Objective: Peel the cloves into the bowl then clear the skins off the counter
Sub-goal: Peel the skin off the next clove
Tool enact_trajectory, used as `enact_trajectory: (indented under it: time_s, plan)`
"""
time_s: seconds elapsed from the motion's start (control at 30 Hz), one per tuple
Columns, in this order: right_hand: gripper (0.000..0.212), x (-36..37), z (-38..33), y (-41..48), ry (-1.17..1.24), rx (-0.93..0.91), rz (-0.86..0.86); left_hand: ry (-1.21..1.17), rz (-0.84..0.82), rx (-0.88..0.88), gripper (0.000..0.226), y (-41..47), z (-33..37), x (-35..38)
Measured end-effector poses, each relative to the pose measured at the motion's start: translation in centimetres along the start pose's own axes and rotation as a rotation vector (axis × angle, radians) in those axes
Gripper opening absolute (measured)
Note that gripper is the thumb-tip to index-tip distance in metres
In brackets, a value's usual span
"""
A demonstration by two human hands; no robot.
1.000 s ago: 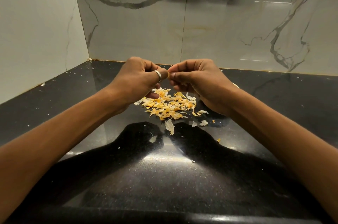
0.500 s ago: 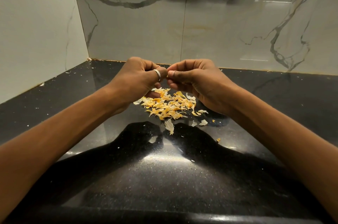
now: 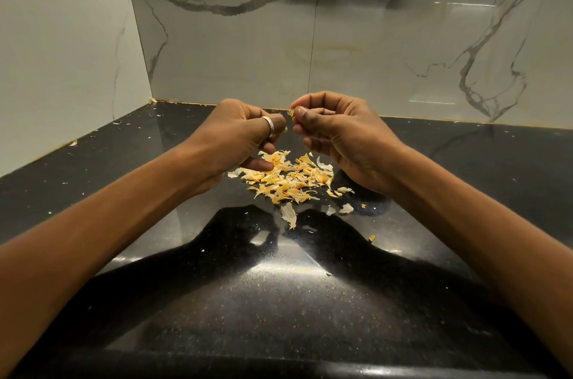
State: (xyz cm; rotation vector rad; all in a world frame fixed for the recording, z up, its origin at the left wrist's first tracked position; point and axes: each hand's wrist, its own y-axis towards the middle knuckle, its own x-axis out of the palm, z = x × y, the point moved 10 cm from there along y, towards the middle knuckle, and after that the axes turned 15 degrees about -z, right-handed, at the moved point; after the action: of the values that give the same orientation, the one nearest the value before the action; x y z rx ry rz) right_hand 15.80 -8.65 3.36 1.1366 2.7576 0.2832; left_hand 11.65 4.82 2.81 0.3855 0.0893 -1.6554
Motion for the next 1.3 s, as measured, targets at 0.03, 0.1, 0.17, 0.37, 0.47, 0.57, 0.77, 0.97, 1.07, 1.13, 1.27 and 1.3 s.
enact_trajectory:
  time_s: [0.03,0.1,0.17,0.37,0.47,0.57,0.77,0.97,1.07,1.13,1.27,1.3]
  plan:
    - [0.009,-0.1,0.0,0.0,-0.017,-0.005,0.004,-0.006,0.004,0.000,0.016,0.0,0.0,0.0]
    - [0.008,0.0,-0.2,0.0,-0.066,-0.014,0.002,-0.023,0.018,-0.005,0.016,0.0,0.0,-0.1]
    - [0.009,0.1,-0.4,-0.1,-0.126,-0.024,-0.004,-0.050,0.024,-0.015,0.017,-0.1,0.0,-0.2]
    - [0.011,0.7,-0.7,-0.1,-0.298,-0.054,-0.018,-0.109,0.036,-0.035,0.017,-0.1,-0.3,-0.3]
    - [0.009,0.8,-0.7,0.0,-0.339,-0.049,-0.018,-0.063,0.047,-0.039,0.014,-0.1,-0.4,-0.3]
    - [0.012,0.8,-0.8,0.0,-0.371,-0.055,-0.006,0.001,0.059,-0.020,0.016,-0.2,-0.2,-0.4]
    - [0.013,0.6,-0.7,-0.1,-0.393,-0.061,0.029,0.160,0.060,0.022,0.010,-0.2,0.4,-0.5]
    - [0.011,1.2,1.2,0.1,-0.297,0.050,-0.022,0.120,0.045,-0.071,0.004,-0.1,-0.9,-0.4]
    - [0.011,1.1,1.1,0.1,-0.271,0.064,-0.017,0.105,0.041,-0.075,0.005,-0.2,-0.9,-0.4]
    - [0.013,1.0,1.2,0.0,-0.237,0.073,-0.015,0.093,0.042,-0.078,0.006,-0.2,-0.8,-0.4]
    - [0.019,1.2,1.4,0.0,-0.179,0.084,-0.024,0.018,0.043,-0.115,0.006,-0.3,-1.2,-0.3]
    - [0.020,1.2,1.5,0.0,-0.163,0.087,-0.026,-0.013,0.036,-0.128,0.006,-0.3,-1.4,-0.2]
